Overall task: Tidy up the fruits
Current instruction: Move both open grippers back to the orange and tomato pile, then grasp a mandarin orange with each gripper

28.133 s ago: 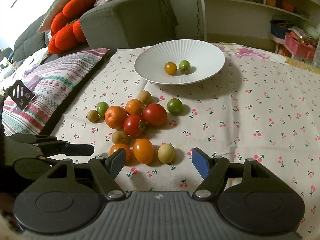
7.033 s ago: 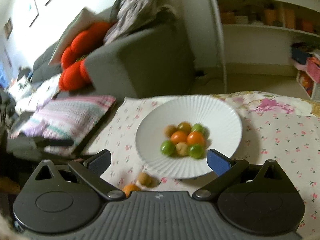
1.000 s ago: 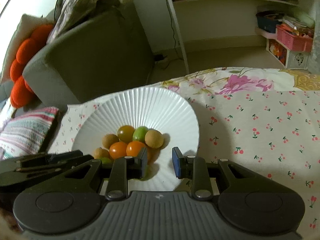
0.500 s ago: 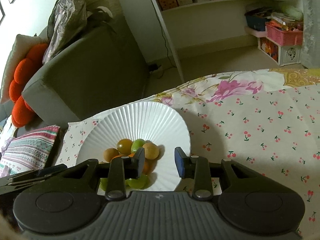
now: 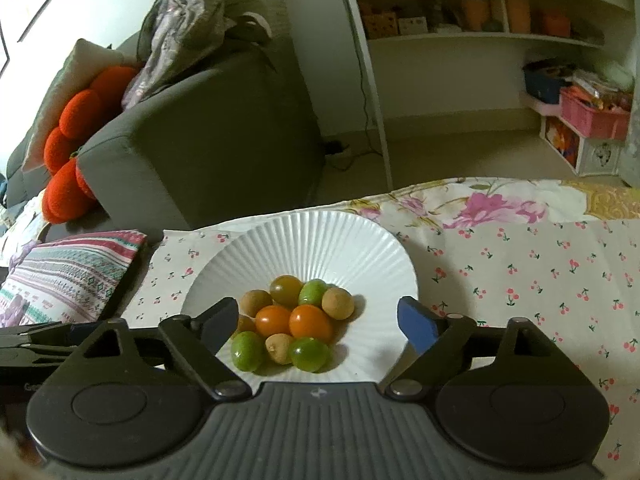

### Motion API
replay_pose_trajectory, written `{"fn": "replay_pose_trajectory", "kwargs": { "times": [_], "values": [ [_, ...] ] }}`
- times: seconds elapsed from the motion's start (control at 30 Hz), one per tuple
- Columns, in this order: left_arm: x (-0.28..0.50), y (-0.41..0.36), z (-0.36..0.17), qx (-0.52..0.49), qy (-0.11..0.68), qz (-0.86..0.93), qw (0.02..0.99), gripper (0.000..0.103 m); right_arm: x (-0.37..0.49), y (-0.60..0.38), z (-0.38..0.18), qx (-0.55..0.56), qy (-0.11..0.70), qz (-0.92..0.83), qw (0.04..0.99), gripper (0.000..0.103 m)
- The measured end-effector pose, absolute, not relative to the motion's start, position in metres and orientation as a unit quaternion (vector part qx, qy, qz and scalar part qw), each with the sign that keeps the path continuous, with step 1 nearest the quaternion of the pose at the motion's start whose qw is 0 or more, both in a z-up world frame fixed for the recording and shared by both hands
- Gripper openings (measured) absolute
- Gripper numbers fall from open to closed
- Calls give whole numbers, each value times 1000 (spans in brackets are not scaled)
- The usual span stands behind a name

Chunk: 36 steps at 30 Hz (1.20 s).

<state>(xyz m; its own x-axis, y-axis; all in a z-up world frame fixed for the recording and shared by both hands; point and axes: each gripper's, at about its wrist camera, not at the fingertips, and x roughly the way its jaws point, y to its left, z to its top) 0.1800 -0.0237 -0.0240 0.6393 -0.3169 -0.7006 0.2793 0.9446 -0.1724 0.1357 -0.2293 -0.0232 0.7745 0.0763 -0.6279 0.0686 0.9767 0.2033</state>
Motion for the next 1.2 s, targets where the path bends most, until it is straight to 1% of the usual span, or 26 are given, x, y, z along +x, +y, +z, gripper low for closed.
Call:
{"fn": "replay_pose_trajectory", "kwargs": {
  "times": [0.17,0.5,0.63,0.7,0.83,0.93,1.07,1.13,1.2],
  "values": [
    [171,-20,-28,-5,403,-164,901,94,130,-224,-20,106,337,21,935,93],
    [138,-5,-38,-3,434,-181,882,95,121,-201,-18,88,347,96,929,93],
    [127,0,-42,-6,443,-180,878,95,121,-184,-25,76,366,134,918,93],
    [122,0,-45,-2,447,-184,875,95,123,-172,-31,65,383,151,909,90],
    [116,-3,-50,15,449,-192,873,95,123,-150,-40,33,405,173,897,88],
    [113,-7,-54,33,451,-201,869,95,124,-145,-48,23,422,174,890,84],
    [112,-8,-57,39,450,-192,871,95,126,-144,-56,20,438,168,883,76],
    [112,-6,-58,36,448,-183,874,92,127,-143,-58,19,441,168,882,74],
    [114,-3,-58,24,453,-183,872,84,126,-143,-59,18,442,168,881,70]
  ]
}}
